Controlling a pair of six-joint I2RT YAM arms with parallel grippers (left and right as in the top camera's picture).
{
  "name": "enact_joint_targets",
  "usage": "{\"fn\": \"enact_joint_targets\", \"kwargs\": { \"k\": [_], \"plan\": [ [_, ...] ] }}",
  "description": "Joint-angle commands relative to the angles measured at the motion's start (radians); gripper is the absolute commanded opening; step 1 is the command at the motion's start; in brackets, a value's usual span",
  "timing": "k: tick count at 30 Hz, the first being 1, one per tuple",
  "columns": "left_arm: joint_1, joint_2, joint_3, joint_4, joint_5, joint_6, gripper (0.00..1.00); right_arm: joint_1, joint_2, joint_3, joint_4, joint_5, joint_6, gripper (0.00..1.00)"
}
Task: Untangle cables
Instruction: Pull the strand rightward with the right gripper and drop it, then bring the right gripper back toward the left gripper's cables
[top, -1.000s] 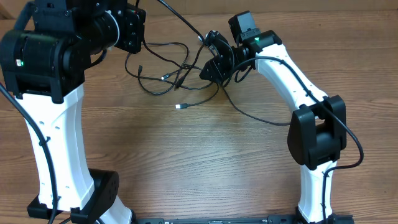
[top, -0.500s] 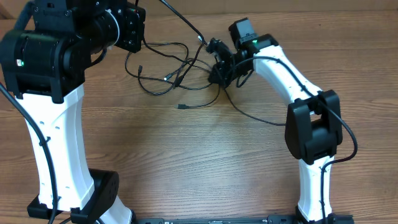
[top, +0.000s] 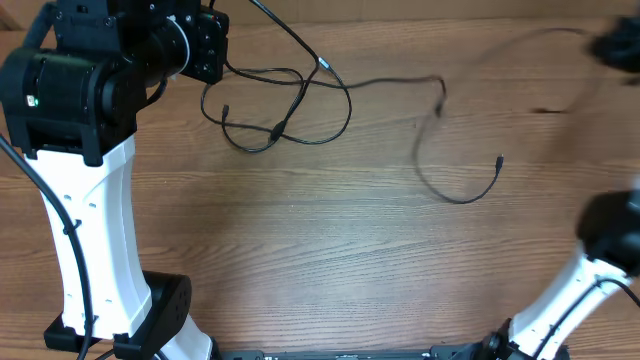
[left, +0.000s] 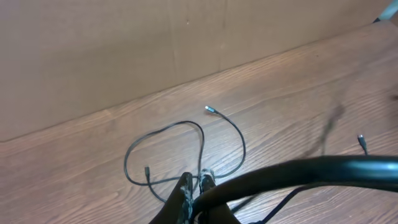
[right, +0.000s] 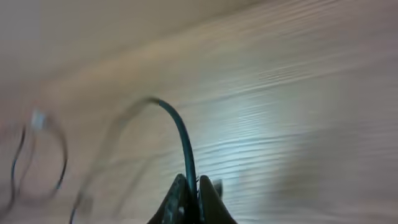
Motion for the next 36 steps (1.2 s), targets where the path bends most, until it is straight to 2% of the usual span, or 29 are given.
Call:
{"fn": "enact_joint_targets", "kwargs": {
  "k": [1, 4, 9, 10, 11, 12, 13, 14, 18, 21, 23, 27, 30, 32, 34, 36],
  "plan": [
    [-0.006, 0.002, 0.008, 0.005, -0.026, -0.013, 0.04, -0.224, -0.085, 0.043, 0.003, -0.102, 0.047, 0.04],
    [-0.006, 0.002, 0.007, 0.006, -0.025, -0.014, 0.04, -0.418, -0.095, 0.042, 0.01, -0.23, 0.047, 0.04],
    [-0.006, 0.002, 0.007, 0.01, -0.008, -0.022, 0.05, -0.572, -0.095, 0.037, 0.038, -0.346, 0.076, 0.04],
    [-0.006, 0.003, 0.007, 0.01, 0.007, -0.023, 0.05, -0.585, -0.095, 0.037, 0.046, -0.383, 0.076, 0.08],
    [-0.006, 0.004, 0.007, 0.01, 0.019, -0.026, 0.05, -0.589, -0.095, 0.037, 0.051, -0.414, 0.077, 0.24],
    [-0.006, 0.004, 0.007, 0.01, 0.022, -0.03, 0.05, -0.589, -0.095, 0.037, 0.054, -0.441, 0.085, 0.63],
    [-0.006, 0.004, 0.007, 0.009, 0.024, -0.03, 0.05, -0.589, -0.095, 0.037, 0.058, -0.467, 0.101, 0.86],
    [-0.006, 0.004, 0.007, 0.008, 0.031, -0.03, 0.05, -0.579, -0.095, 0.037, 0.058, -0.512, 0.119, 1.0],
    [-0.006, 0.005, 0.007, 0.001, 0.051, -0.034, 0.05, -0.517, -0.095, 0.038, 0.032, -0.593, 0.12, 1.0],
    [-0.006, 0.005, 0.006, -0.013, 0.08, -0.033, 0.05, -0.406, -0.095, 0.038, -0.04, -0.593, 0.044, 1.0],
    [-0.007, 0.005, 0.006, -0.026, 0.104, -0.033, 0.05, -0.272, -0.095, 0.038, -0.126, -0.571, -0.071, 1.0],
    [-0.007, 0.013, 0.005, -0.055, 0.117, -0.04, 0.05, -0.056, -0.095, 0.038, -0.15, -0.489, -0.098, 1.0],
    [-0.017, 0.03, 0.002, -0.032, 0.199, -0.079, 0.04, 0.119, -0.095, 0.037, -0.189, -0.489, -0.137, 1.0],
    [-0.038, 0.043, 0.001, 0.009, 0.204, -0.119, 0.04, 0.24, -0.095, 0.037, -0.209, -0.489, -0.187, 1.0],
    [-0.061, 0.063, 0.001, 0.068, 0.178, -0.216, 0.04, 0.349, -0.095, 0.037, -0.206, -0.489, -0.235, 1.0],
    [-0.079, 0.09, 0.001, 0.121, 0.129, -0.384, 0.04, 0.45, -0.095, 0.037, -0.198, -0.474, -0.287, 1.0]
  ]
}}
